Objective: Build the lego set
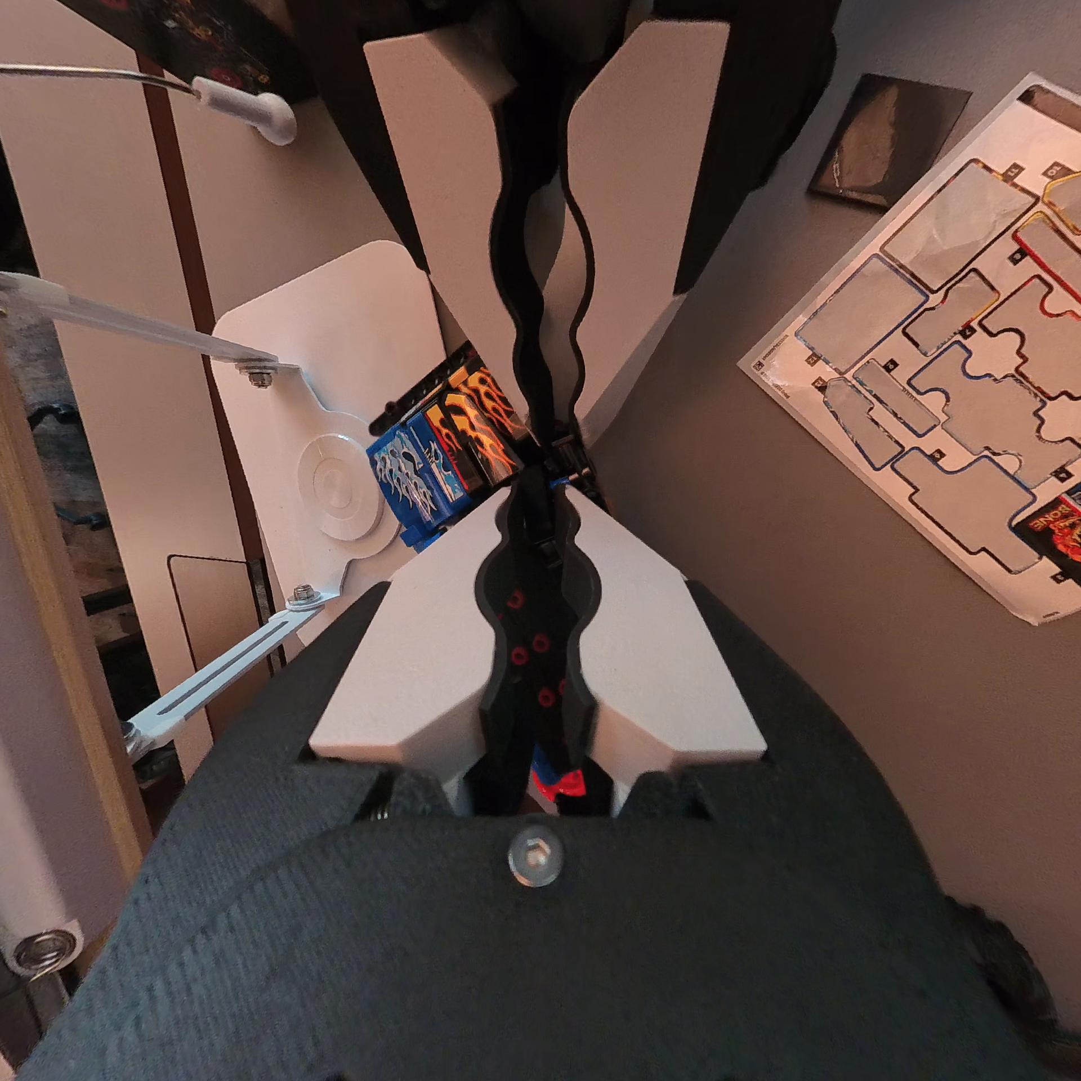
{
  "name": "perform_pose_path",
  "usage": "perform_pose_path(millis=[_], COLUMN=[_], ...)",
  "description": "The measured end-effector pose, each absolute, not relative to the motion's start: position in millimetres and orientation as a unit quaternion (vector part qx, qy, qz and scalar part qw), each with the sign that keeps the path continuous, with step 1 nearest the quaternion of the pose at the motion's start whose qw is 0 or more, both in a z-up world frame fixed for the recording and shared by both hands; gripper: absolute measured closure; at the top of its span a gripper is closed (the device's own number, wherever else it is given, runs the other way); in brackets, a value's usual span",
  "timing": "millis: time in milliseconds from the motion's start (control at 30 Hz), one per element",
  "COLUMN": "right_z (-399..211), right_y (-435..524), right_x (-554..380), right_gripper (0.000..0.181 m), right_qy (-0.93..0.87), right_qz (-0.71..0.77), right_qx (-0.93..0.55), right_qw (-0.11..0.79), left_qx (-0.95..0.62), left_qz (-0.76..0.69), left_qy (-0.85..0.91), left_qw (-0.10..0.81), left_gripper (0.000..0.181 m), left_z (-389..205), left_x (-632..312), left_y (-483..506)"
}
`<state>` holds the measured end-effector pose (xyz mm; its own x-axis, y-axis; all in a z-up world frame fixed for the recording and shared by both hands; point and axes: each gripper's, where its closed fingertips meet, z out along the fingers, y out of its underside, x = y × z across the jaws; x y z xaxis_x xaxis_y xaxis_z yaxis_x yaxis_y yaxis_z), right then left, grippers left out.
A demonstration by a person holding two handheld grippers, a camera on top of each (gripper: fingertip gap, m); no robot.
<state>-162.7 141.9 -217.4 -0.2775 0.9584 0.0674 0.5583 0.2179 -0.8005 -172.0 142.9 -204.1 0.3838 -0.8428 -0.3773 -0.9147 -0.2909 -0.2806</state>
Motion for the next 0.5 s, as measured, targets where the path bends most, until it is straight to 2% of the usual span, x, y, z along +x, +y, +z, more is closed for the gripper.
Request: perform_pose_path(millis=[400, 500], right_z=[-218.8, -219.7], right_y=[144.2, 142.2], right_x=[-168.3, -169.2], right_gripper=[0.175, 0.175], right_qy=[-0.706, -0.725], right_qz=[0.336, 0.325], right_qx=[-0.550, -0.517], right_qw=[0.294, 0.319], left_qx=[-0.816, -0.815], left_qz=[0.076, 0.078], left_qy=[0.518, 0.522], left_qw=[0.245, 0.241], left_gripper=[0.172, 0.172], left_z=[-205.2, -206.3], left_x=[-174.7, -177.5], left_y=[143.8, 143.9])
